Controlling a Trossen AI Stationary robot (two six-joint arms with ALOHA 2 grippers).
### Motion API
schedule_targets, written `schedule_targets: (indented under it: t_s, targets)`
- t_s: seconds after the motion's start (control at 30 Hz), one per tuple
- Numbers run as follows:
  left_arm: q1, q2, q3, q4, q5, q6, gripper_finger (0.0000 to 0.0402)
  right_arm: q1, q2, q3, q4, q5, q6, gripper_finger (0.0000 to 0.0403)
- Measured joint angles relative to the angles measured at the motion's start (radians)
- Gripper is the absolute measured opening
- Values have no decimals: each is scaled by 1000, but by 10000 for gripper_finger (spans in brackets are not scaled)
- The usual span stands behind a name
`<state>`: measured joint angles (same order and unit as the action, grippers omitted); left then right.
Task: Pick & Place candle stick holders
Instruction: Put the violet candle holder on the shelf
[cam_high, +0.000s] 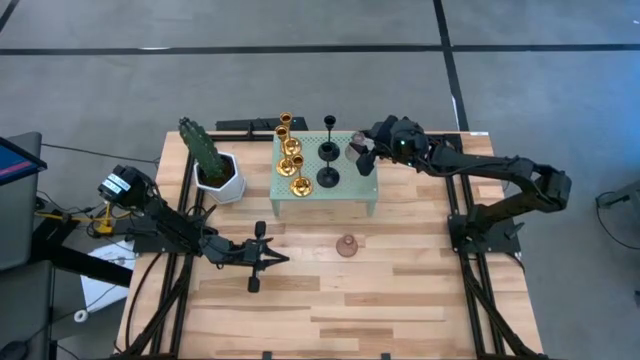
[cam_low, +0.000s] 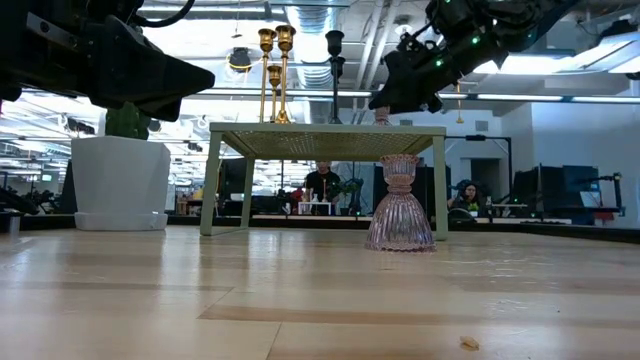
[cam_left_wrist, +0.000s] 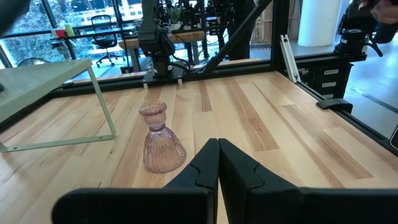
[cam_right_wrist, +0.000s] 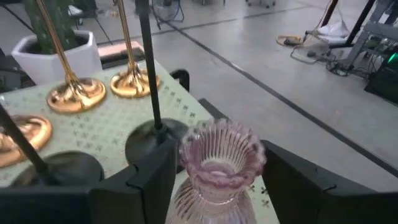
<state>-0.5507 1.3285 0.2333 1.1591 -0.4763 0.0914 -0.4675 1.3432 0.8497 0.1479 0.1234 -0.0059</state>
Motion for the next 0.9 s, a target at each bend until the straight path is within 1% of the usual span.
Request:
schedule_targets:
  t_s: [0.1,0.27,0.43,0.5,0.63,0.7,0.8,0.9]
  targets:
    - [0,0,0,0,0,0,8,0,-30,0,-1,0,-5,212]
    - [0,0,0,0,0,-1,8,9,-128,0,-80,0,-27,208]
    - [0,0,0,0,0,-1,8,69,-268,0,-262,-9,-19,207]
    - [0,0,0,0,0,-1,8,105,-321,0,-360,-62,4,207]
    - [0,0,0,0,0,-1,8,199,-387,0,-557,-226,92,207]
    - [0,0,0,0,0,-1,8,267,-397,-3,-624,-262,154,206]
    - [0,0,0,0,0,0,8,391,-399,-28,-644,-232,235,200]
    - [0,0,0,0,0,0,8,518,-393,-58,-616,-143,276,186]
